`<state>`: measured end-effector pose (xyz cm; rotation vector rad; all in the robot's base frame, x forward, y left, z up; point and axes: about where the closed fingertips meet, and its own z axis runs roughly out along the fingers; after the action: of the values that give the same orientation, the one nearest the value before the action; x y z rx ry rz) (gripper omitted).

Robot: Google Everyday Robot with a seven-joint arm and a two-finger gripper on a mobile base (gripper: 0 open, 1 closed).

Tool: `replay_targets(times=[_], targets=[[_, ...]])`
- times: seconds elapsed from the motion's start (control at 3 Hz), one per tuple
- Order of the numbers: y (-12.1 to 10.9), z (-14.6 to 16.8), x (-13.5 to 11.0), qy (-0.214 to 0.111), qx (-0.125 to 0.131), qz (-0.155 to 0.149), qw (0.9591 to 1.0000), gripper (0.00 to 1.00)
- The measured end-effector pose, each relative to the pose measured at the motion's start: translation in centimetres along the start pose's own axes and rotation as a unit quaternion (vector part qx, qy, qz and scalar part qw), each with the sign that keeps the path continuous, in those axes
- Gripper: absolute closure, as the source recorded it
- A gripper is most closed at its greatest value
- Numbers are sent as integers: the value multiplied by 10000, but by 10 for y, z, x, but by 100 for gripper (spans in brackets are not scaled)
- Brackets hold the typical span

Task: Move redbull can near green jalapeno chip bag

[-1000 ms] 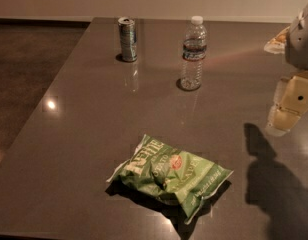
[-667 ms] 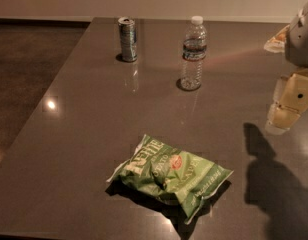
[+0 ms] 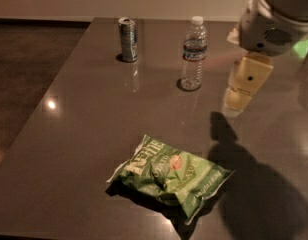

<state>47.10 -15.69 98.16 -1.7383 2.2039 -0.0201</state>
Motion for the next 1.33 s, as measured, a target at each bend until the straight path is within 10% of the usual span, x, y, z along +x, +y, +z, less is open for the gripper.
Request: replay_targets(times=[0.67, 1.33], targets=[[-15, 30, -72, -441, -154, 12, 9989, 0], [-55, 61, -122, -582, 307, 677, 9955, 0]])
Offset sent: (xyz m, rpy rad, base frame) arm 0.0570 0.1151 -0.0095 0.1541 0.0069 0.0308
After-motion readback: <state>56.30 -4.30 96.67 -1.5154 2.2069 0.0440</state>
